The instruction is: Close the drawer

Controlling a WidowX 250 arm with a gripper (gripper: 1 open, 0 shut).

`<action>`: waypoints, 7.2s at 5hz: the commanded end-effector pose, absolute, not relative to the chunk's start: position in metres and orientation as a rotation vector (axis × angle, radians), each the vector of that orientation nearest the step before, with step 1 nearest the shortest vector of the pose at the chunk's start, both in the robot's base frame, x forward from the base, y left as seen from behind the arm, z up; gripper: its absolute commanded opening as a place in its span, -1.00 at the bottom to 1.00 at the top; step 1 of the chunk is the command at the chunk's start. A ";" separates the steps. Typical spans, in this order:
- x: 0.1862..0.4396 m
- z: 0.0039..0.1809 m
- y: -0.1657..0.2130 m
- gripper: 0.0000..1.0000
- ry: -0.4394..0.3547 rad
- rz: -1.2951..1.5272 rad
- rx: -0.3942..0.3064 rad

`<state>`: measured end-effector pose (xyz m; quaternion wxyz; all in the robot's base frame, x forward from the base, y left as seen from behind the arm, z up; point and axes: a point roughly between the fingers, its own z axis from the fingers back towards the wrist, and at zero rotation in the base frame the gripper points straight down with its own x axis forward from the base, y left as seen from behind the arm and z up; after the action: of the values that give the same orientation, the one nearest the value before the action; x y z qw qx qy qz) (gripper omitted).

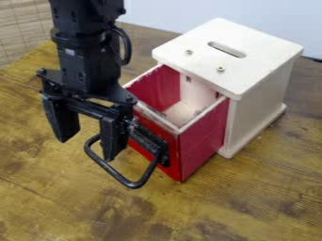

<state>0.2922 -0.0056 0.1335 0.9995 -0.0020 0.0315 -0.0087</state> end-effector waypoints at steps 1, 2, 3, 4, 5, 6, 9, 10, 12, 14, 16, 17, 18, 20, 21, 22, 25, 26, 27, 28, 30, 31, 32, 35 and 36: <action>0.291 0.127 -0.003 1.00 0.058 0.036 -0.008; 0.291 0.120 0.001 1.00 0.057 0.085 -0.012; 0.293 0.131 -0.006 1.00 0.042 0.038 -0.009; 0.296 0.138 -0.012 1.00 0.036 -0.006 -0.007; 0.298 0.151 -0.020 1.00 0.025 -0.056 -0.008; 0.296 0.161 -0.015 1.00 0.012 -0.052 -0.020; 0.311 0.151 -0.006 1.00 0.009 -0.001 -0.036; 0.319 0.149 -0.008 1.00 0.022 0.001 -0.021; 0.328 0.150 -0.015 1.00 0.014 -0.004 -0.018; 0.299 0.147 -0.013 1.00 -0.021 0.130 -0.002; 0.302 0.136 -0.038 1.00 -0.012 0.038 -0.004; 0.305 0.138 -0.023 1.00 -0.012 0.064 0.005; 0.307 0.138 -0.014 1.00 -0.010 0.092 0.008; 0.303 0.155 -0.004 1.00 -0.039 0.066 0.013; 0.306 0.149 -0.003 1.00 -0.034 0.122 0.012; 0.309 0.144 -0.003 1.00 -0.027 0.175 0.011; 0.318 0.082 -0.001 1.00 -0.103 0.178 -0.007; 0.318 0.054 -0.007 1.00 -0.131 0.165 0.009; 0.319 0.032 -0.008 1.00 -0.142 0.161 0.024; 0.320 0.027 0.003 1.00 -0.139 0.198 0.042; 0.321 0.012 0.017 1.00 -0.127 0.305 0.080; 0.322 0.002 0.018 1.00 -0.119 0.372 0.095; 0.324 0.023 0.019 1.00 -0.110 0.436 0.108; 0.346 0.063 -0.004 1.00 -0.109 0.577 0.059; 0.351 0.066 -0.015 1.00 -0.106 0.628 0.049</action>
<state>0.3253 0.0060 0.0410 0.9531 0.0527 0.0030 0.2980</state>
